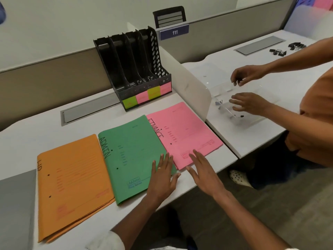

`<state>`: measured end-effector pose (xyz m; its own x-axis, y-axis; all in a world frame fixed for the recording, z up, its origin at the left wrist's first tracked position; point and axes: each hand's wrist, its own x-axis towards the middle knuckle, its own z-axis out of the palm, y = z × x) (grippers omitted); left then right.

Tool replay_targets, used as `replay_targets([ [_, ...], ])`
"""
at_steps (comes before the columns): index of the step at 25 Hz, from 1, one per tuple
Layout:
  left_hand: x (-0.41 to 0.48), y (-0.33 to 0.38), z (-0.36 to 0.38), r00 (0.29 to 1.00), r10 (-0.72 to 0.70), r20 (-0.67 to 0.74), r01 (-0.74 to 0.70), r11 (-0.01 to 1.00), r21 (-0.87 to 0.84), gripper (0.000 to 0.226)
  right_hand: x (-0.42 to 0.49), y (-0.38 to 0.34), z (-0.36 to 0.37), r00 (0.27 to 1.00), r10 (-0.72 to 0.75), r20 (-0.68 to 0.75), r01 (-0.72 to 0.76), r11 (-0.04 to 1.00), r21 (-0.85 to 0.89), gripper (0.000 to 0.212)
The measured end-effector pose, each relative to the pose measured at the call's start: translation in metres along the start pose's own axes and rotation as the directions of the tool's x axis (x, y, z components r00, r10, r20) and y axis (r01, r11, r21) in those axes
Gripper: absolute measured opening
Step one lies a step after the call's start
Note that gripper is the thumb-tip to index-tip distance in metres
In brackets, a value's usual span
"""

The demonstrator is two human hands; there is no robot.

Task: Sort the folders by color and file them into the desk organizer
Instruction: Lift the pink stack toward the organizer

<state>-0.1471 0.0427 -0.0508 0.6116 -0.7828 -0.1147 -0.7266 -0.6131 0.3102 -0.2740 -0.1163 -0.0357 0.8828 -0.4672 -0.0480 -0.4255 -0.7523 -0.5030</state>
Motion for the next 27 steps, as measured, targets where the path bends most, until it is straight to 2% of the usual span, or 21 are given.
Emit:
replay_targets([
  [3, 0.006, -0.031, 0.011, 0.999, -0.039, 0.037, 0.036, 0.996, 0.079, 0.073, 0.029, 0.017, 0.001, 0.998, -0.024, 0.051, 0.027, 0.999, -0.046, 0.064],
  [6, 0.004, -0.051, 0.018, 0.998, -0.071, 0.0, 0.07, 0.993, 0.099, 0.071, 0.058, 0.039, -0.002, 0.998, -0.01, 0.067, 0.016, 0.996, -0.087, 0.067],
  [8, 0.005, -0.052, 0.016, 0.995, -0.097, -0.027, 0.098, 0.995, 0.034, 0.068, 0.071, 0.054, -0.006, 0.998, 0.04, 0.051, -0.033, 0.992, -0.124, 0.069],
  [12, 0.026, -0.026, 0.001, 0.981, -0.126, -0.148, 0.088, 0.967, -0.241, 0.055, 0.095, 0.079, -0.017, 0.982, 0.188, 0.006, -0.185, 0.97, -0.159, 0.077],
  [15, 0.051, -0.002, -0.01, 0.956, -0.262, -0.133, 0.165, 0.853, -0.494, 0.051, 0.104, 0.086, -0.017, 0.966, 0.254, 0.045, -0.243, 0.955, -0.171, 0.087],
  [18, 0.067, 0.01, -0.011, 0.914, -0.404, -0.036, 0.265, 0.662, -0.701, 0.06, 0.103, 0.084, -0.014, 0.963, 0.266, 0.042, -0.255, 0.949, -0.184, 0.093],
  [22, 0.081, 0.007, -0.015, 0.849, -0.518, 0.101, 0.363, 0.435, -0.824, 0.074, 0.104, 0.079, -0.011, 0.968, 0.247, 0.052, -0.235, 0.957, -0.172, 0.099],
  [27, 0.083, 0.001, -0.016, 0.817, -0.575, 0.039, 0.332, 0.414, -0.848, 0.052, 0.101, 0.073, -0.009, 0.976, 0.21, 0.054, -0.2, 0.969, -0.146, 0.104],
])
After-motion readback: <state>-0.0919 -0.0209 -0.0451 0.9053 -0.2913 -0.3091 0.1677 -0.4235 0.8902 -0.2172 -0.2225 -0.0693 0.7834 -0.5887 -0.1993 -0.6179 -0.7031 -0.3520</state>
